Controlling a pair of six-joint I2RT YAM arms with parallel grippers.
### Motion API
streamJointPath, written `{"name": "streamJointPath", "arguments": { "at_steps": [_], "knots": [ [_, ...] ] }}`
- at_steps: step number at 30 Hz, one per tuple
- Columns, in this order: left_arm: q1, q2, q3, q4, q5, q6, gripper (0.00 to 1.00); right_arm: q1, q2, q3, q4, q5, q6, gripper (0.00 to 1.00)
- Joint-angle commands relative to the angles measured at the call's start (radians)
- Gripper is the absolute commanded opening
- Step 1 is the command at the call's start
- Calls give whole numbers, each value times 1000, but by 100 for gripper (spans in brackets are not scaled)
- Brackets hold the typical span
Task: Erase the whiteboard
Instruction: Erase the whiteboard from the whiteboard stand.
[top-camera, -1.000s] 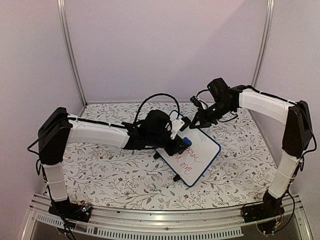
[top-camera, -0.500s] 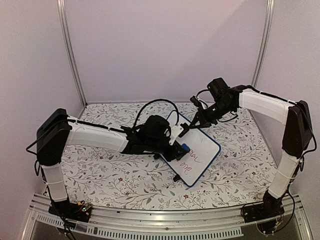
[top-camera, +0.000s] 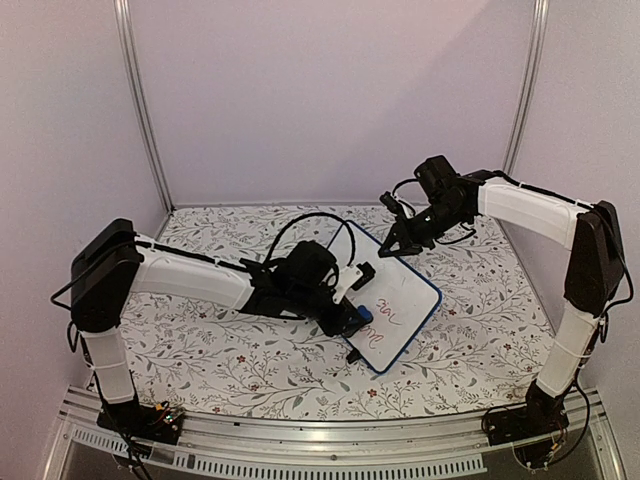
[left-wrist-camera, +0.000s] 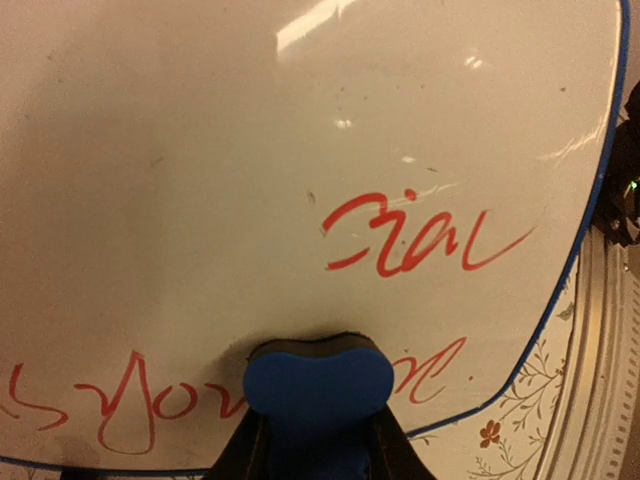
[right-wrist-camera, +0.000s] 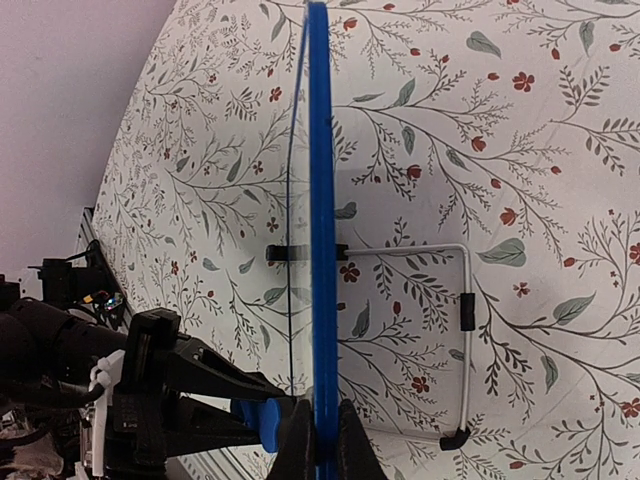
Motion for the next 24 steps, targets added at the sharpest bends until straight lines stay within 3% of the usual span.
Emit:
{"name": "streamJointPath", "arguments": {
  "at_steps": [1, 14, 24],
  "knots": [
    [-17, 24, -35, -126, -41, -27, 0, 38, 23, -28, -79, 21, -16, 0],
    [-21, -33, 229, -250, -247, -28, 0, 38, 45, 2, -87, 13, -5, 0],
    [-34, -121, 283, -436, -300, -76, 0, 38, 46, -3, -84, 33, 1, 0]
  ]
}}
